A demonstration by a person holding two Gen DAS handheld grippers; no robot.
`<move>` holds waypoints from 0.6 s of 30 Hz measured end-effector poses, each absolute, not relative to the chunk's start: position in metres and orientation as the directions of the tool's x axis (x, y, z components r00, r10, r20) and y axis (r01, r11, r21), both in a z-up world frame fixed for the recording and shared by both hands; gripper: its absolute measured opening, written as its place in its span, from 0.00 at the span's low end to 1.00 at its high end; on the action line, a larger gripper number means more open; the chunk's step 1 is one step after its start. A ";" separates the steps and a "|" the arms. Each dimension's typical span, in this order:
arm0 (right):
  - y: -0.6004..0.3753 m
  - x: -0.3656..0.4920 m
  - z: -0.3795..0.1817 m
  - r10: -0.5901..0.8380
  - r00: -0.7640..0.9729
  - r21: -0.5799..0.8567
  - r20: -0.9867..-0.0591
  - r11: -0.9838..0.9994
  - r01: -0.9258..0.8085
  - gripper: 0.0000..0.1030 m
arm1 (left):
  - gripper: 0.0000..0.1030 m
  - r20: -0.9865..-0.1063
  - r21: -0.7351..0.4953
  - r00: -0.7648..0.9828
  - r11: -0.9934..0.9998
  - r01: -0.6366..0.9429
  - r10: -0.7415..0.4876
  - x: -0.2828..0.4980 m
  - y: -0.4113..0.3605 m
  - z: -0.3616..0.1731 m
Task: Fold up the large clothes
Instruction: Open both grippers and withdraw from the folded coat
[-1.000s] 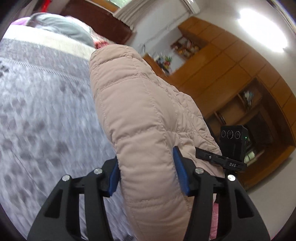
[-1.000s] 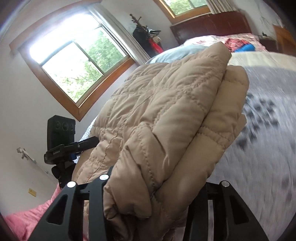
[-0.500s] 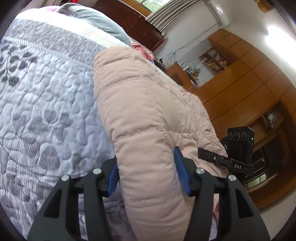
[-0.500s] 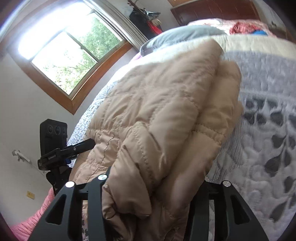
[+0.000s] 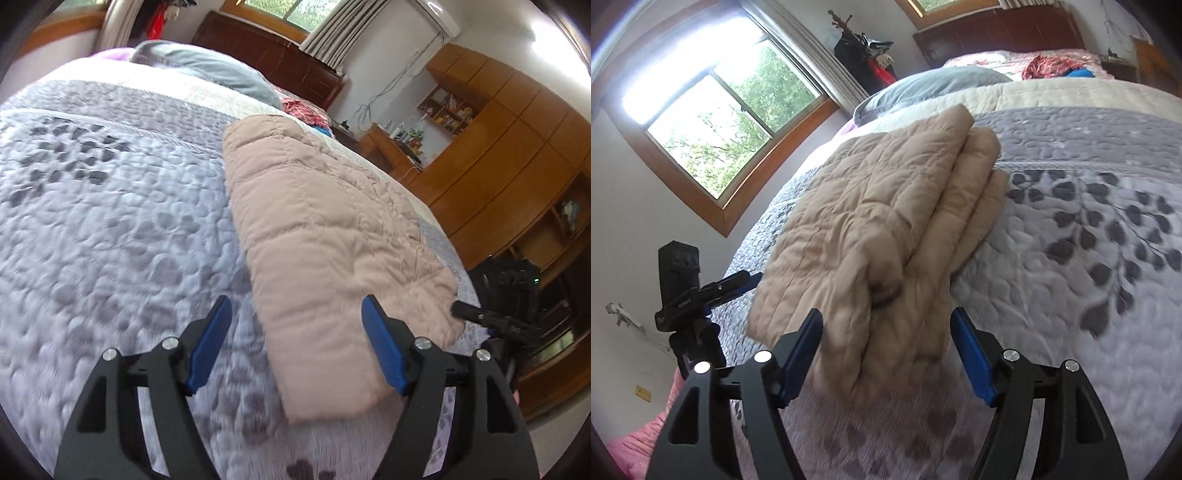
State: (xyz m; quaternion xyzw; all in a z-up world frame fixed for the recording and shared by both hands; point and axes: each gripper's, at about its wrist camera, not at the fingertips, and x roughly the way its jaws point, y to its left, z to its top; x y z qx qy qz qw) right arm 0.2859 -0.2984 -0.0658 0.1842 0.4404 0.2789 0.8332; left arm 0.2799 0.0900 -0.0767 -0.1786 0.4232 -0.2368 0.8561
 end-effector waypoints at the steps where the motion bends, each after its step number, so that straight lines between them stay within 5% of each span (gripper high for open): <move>1: -0.301 0.280 -0.066 0.618 0.459 0.546 -0.639 0.784 -0.296 0.70 | 0.70 -0.643 -0.500 0.533 0.828 0.252 -0.550 0.273 0.090 -0.076; 9: -0.304 0.268 -0.091 0.576 0.450 0.535 -0.682 0.813 -0.230 0.69 | 0.70 -0.698 -0.367 0.562 0.896 0.249 -0.443 0.253 0.077 -0.087; 18: -0.308 0.274 -0.118 0.568 0.422 0.555 -0.707 0.815 -0.166 0.70 | 0.73 -0.715 -0.350 0.560 0.908 0.232 -0.419 0.252 0.075 -0.102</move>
